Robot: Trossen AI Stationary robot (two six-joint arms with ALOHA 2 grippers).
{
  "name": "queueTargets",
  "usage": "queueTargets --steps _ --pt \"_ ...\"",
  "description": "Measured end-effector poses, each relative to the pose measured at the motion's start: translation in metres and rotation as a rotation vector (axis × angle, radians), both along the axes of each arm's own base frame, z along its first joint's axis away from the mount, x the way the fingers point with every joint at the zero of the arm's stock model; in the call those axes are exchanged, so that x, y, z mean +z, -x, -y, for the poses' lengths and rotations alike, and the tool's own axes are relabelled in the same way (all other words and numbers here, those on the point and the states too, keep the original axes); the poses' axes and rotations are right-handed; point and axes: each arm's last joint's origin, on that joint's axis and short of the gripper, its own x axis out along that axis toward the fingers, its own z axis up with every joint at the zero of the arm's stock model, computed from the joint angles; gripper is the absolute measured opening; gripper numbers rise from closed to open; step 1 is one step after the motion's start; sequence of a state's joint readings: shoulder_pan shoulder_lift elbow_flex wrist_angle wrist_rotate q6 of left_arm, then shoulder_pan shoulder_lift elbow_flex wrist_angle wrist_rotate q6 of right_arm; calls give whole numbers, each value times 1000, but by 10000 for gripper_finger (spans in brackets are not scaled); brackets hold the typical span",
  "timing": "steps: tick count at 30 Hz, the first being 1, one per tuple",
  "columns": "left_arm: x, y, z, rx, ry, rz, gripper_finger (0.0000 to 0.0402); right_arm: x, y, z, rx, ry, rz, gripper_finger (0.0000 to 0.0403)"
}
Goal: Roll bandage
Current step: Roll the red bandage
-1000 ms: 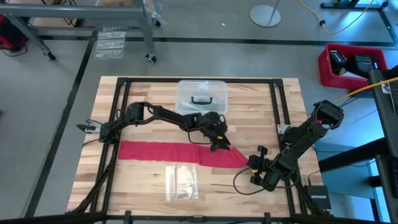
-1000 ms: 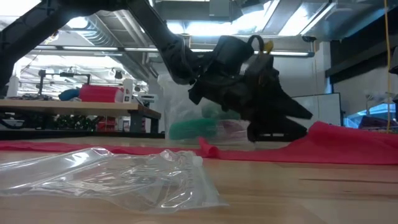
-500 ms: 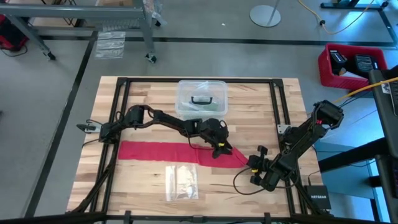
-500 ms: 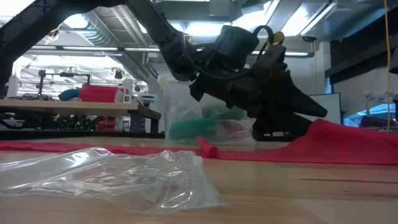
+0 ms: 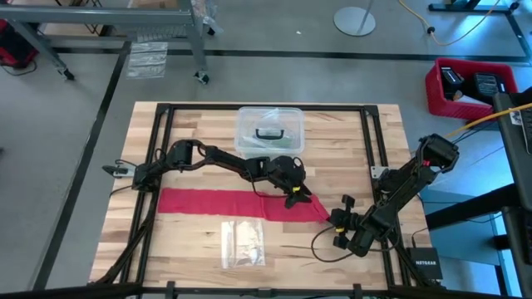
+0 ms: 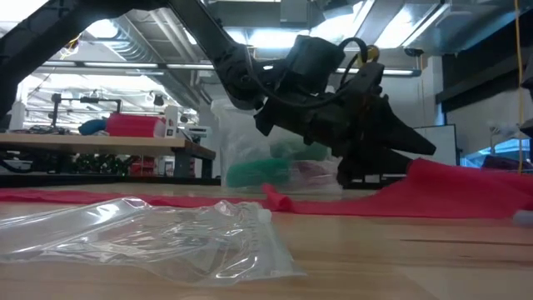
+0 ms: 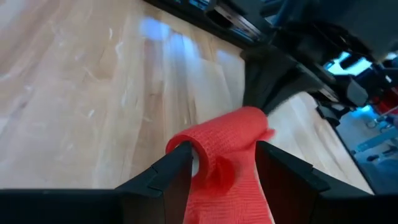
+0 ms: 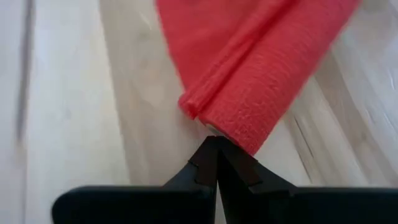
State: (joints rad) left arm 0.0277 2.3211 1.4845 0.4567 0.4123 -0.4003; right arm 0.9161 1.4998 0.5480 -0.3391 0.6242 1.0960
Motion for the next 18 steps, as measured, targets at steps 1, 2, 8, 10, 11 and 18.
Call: queueTargets --steps 1,2,8,10,11,18 --pt "0 0 0 4 9 -7 169 0 0 0 -1 4 4 10" --pt "-1 0 0 8 18 -16 169 0 0 0 -3 10 6 10" --pt "-6 3 1 -11 51 -90 169 0 0 1 -10 25 17 10" --pt "-6 3 1 -21 62 -94 169 0 1 2 -9 29 9 10" --pt "-6 3 1 -23 63 -94 169 0 1 2 -11 31 3 10" --pt "-6 4 -6 -19 66 -98 169 -1 3 4 -44 25 -10 10"
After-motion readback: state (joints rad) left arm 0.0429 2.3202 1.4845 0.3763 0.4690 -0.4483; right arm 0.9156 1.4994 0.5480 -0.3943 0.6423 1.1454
